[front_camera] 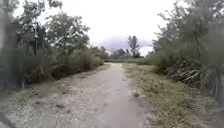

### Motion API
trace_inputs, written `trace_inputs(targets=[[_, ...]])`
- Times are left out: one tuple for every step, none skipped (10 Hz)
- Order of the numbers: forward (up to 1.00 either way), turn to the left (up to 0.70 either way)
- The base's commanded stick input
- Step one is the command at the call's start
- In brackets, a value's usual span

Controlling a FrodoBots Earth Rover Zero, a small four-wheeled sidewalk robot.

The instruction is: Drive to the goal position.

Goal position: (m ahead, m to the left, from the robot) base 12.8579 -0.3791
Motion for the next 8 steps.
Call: trace_inputs(targets=[[0.69, 0.0], [0.69, 0.0], [0.69, 0.0], [0.69, 0.0], [0.69, 0.0], [0.69, -0.19], [0.69, -0.34], [0.69, -0.34]])
